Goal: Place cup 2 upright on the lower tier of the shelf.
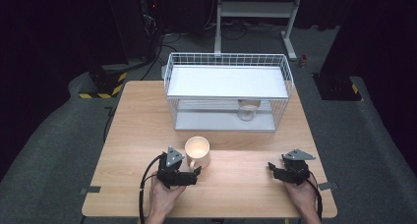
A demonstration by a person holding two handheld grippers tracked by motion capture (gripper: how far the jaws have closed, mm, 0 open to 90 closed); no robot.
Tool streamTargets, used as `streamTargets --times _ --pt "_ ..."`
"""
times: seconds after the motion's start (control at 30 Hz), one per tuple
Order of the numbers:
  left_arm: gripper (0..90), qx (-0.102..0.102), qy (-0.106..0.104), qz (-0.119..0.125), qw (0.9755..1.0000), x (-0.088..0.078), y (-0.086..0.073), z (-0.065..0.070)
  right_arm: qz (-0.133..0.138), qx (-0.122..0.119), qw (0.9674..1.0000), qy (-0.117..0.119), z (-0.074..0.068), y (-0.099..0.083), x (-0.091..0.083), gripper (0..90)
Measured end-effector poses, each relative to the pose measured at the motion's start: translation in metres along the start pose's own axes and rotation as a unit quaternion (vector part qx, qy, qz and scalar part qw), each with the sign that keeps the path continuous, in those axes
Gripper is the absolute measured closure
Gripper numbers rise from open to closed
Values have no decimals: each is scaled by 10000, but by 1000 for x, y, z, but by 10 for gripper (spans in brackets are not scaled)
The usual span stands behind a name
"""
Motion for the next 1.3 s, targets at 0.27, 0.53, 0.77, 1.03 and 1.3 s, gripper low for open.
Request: streamTargets --times 0.27,0.53,0.77,1.03,1.3 --pt "90 56 141 21 9999 9 12 -1 3 -8 10000 -15 0 0 0 331" --pt "81 60 199 42 9998 17 21 0 6 -24 10000 -25 0 0 0 331" --pt "81 58 231 38 9997 24 26 0 7 -17 10000 -28 0 0 0 331" --pt "82 11 216 24 9998 31 29 1 10 -35 10000 -27 0 0 0 331" --pt "95 73 312 50 9995 37 35 2 9 -35 10000 -28 0 0 0 331"
Point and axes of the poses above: each handheld gripper's, and its own axes: x roughly forward along the jaws, y roughly out of its top, z roughly to its right, the point moved 10 cm from there along x, roughly forward along the jaws, and after that the axes turned 9 degrees about -x, right-handed, at the moved point
